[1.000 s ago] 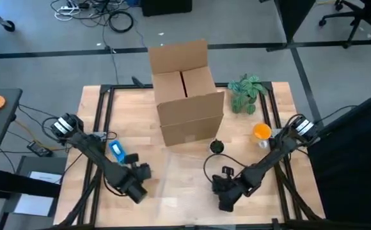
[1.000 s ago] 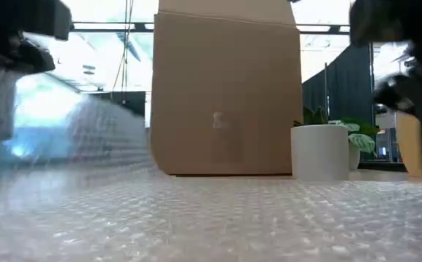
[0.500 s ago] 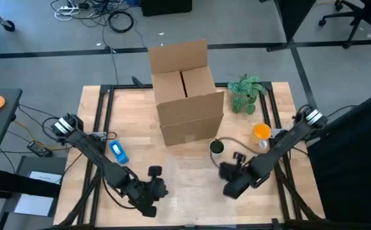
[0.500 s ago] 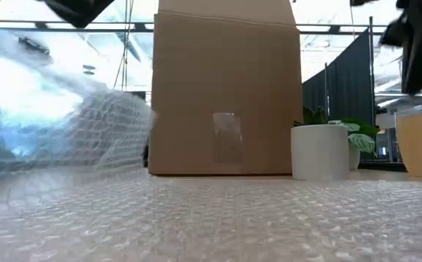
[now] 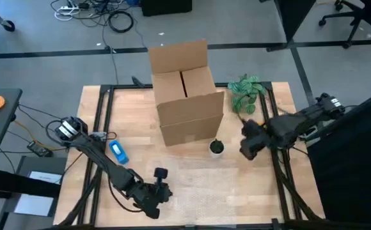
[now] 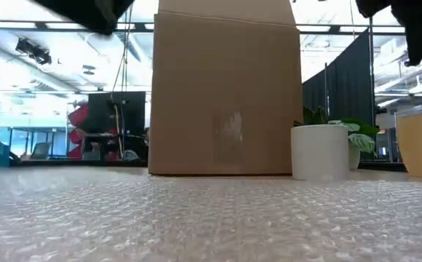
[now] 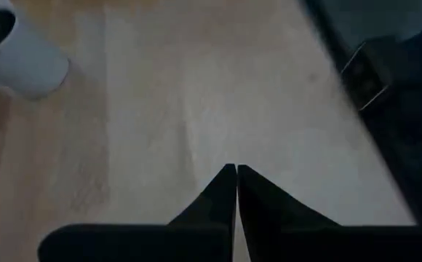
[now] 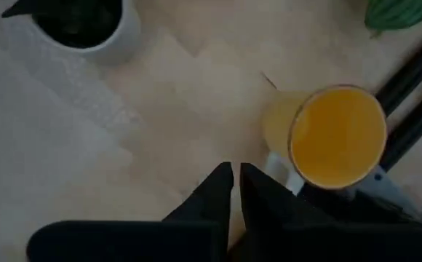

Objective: Wrap mug
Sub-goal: Wrap the yellow mug with the transparent bubble wrap

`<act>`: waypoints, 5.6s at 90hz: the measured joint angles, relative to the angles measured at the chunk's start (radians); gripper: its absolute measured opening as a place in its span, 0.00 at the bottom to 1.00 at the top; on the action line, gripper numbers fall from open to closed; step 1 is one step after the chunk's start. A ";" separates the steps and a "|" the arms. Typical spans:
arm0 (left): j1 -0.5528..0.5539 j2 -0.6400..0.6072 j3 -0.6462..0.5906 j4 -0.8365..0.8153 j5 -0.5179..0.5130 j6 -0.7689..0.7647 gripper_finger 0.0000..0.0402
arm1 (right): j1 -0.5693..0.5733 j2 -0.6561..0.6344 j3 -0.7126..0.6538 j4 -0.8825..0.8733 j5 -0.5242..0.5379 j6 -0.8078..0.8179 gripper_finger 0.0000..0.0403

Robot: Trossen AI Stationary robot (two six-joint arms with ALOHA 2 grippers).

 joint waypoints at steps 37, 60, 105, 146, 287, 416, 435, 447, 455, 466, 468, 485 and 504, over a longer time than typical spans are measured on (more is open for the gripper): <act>0.005 0.000 0.000 -0.017 -0.011 0.007 0.00 | -0.391 -0.043 -0.203 0.072 -0.189 -0.175 0.35; 0.010 0.000 0.000 -0.035 -0.013 0.009 0.00 | -0.499 -0.042 -0.344 0.268 -0.218 -0.281 0.36; 0.011 0.000 -0.001 -0.031 -0.040 -0.009 0.00 | -0.412 -0.042 -0.465 0.278 -0.224 -0.226 0.02; 0.004 0.000 -0.064 -0.199 -0.069 -0.217 0.00 | 0.134 -0.041 -0.134 0.367 -0.091 0.153 0.00; -0.150 0.000 -0.062 -0.210 0.001 -0.229 0.00 | 0.160 0.861 0.644 0.653 -0.100 -0.863 0.00; -0.126 0.003 -0.062 -0.192 0.002 -0.237 0.00 | 0.196 0.929 0.581 0.739 -0.113 -0.997 0.18; -0.126 0.003 -0.062 -0.157 0.002 -0.233 0.00 | 0.193 0.929 0.582 0.755 -0.110 -0.999 0.26; -0.126 0.003 -0.062 -0.152 0.002 -0.232 0.00 | 0.194 0.929 0.613 0.755 -0.103 -1.001 0.28; -0.126 0.003 -0.062 -0.152 -0.006 -0.232 0.00 | 0.193 0.929 0.647 0.756 -0.085 -1.008 0.29; -0.126 0.003 -0.062 -0.152 -0.011 -0.232 0.00 | 0.190 0.929 0.684 0.758 -0.077 -1.025 0.30; -0.126 0.003 -0.062 -0.152 -0.011 -0.232 0.00 | 0.189 0.929 0.688 0.757 -0.072 -1.025 0.30; -0.126 0.003 -0.062 -0.152 -0.023 -0.232 0.00 | 0.179 0.929 0.718 0.755 -0.055 -1.024 0.30; -0.126 0.003 -0.062 -0.152 -0.058 -0.236 0.00 | 0.184 0.928 0.870 0.561 0.002 -0.901 0.30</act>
